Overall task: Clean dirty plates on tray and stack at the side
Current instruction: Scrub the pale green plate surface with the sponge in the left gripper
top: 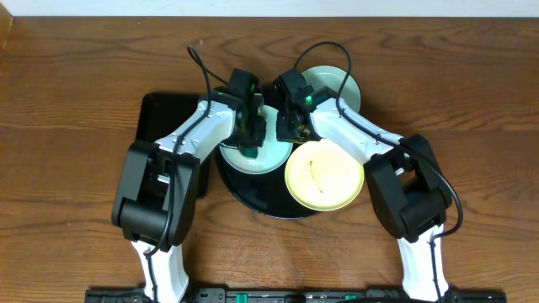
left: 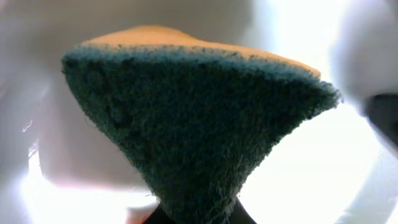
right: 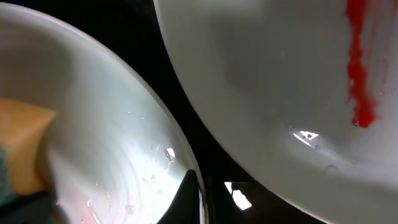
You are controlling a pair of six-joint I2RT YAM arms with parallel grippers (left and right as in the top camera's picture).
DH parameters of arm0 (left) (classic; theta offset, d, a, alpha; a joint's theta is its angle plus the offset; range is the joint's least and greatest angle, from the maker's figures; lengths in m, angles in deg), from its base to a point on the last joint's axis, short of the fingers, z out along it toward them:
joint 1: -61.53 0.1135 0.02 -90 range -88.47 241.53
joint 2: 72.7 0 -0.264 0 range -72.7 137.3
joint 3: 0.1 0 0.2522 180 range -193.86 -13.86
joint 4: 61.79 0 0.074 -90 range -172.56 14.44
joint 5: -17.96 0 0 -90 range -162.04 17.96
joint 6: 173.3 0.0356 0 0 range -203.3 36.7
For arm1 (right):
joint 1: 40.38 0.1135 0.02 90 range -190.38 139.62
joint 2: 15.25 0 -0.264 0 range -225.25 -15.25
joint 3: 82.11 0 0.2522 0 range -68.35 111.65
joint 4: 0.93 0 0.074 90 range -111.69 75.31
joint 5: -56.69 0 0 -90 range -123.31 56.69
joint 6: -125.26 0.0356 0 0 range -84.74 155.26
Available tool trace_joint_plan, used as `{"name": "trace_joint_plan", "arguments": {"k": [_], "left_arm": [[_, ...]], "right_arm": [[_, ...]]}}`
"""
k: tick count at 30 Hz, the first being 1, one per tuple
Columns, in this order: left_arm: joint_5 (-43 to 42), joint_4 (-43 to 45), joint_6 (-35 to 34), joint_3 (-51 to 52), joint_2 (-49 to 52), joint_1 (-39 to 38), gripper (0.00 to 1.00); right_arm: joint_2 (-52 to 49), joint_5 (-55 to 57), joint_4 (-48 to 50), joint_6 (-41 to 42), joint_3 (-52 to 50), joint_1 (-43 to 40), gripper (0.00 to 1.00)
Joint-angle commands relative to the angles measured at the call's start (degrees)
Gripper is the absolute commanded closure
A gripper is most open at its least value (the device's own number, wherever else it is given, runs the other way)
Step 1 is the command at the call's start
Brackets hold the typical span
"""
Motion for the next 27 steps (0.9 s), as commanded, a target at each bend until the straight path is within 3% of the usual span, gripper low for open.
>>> {"name": "trace_joint_plan", "arguments": {"k": [1,9,16,20,27], "left_arm": [[-2.5,4.5,3.0,0.3,0.9,-0.7,0.93],[14.7,14.9,1.1,0.3,1.0,-0.7,0.92],[27.9,12.8,-8.3,0.3,1.0,-0.7,0.92],[21.3,8.6,-8.8,0.3,1.0,-0.9,0.93],[-6.4,-0.6,5.0,0.3,0.9,-0.9,0.92]], "right_arm": [[-2.2,-1.3,-0.4,0.0,-1.6,0.6,0.99],[-2.2,-1.3,-0.4,0.0,-1.6,0.6,0.99],[-2.2,-1.3,-0.4,0.0,-1.6,0.6,0.99],[-2.2,-1.3,-0.4,0.0,-1.6,0.6,0.99],[-2.2,-1.3,-0.4,0.0,-1.6,0.6,0.99]]}}
